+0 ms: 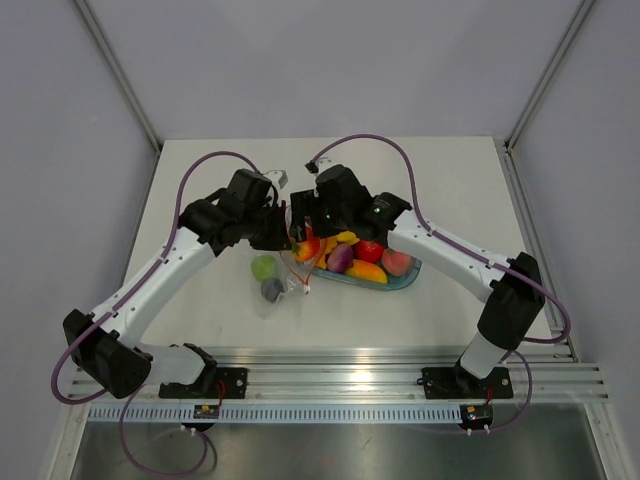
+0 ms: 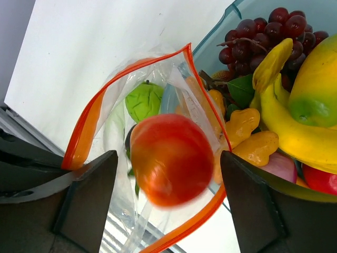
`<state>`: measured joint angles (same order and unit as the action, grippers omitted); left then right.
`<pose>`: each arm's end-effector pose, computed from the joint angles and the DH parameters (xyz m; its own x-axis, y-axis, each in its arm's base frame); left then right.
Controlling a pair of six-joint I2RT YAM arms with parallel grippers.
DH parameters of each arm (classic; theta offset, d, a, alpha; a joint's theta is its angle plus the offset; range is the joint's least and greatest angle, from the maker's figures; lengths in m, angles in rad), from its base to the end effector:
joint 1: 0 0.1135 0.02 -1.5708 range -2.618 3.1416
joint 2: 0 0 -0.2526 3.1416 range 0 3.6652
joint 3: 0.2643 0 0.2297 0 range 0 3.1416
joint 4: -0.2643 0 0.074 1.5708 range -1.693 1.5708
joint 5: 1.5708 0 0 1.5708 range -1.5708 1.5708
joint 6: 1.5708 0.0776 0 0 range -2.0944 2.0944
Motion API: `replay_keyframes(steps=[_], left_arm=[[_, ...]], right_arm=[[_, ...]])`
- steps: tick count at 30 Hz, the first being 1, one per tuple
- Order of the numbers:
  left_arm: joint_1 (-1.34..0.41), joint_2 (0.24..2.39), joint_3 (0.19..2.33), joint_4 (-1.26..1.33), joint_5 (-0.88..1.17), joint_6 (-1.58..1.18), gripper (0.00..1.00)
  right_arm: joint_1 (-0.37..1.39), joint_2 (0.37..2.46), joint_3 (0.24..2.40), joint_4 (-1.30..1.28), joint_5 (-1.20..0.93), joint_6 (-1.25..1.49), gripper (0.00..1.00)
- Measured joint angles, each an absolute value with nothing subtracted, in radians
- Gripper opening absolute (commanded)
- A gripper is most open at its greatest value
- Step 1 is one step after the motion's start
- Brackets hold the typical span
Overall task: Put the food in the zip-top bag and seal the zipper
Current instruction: Place the fake fruit in the zipper food storage bag, then adjust the zipper food storage bag at the center of the board.
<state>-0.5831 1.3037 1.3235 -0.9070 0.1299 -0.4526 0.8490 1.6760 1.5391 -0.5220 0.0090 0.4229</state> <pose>0.2191 -0.1566 0.3045 -0.8507 0.0417 -0.5241 0.2694 0.8906 -0.3665 0.2610 0.2955 0.3011 -0.6750 -0.1457 -0.7233 -0.5141 0.7960 0.3195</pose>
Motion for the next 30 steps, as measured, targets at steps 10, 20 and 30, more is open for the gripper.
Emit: replay_keyframes(steps=[10,20,30], left_arm=[[-0.583,1.302,1.327,-0.907,0.130,-0.453,0.00],[-0.583,1.302,1.327,-0.908,0.128,-0.453,0.00],[-0.583,1.288,1.357,-0.966,0.055,-0.449,0.51]], right_arm=[[0.854,1.625,1.518,-0.524,0.108,0.414,0.81],[0.854,1.591,1.421,-0.521,0.145,0.438,0.48],[0.854,1.617,1.413,-0.469,0.057,0.504,0.00]])
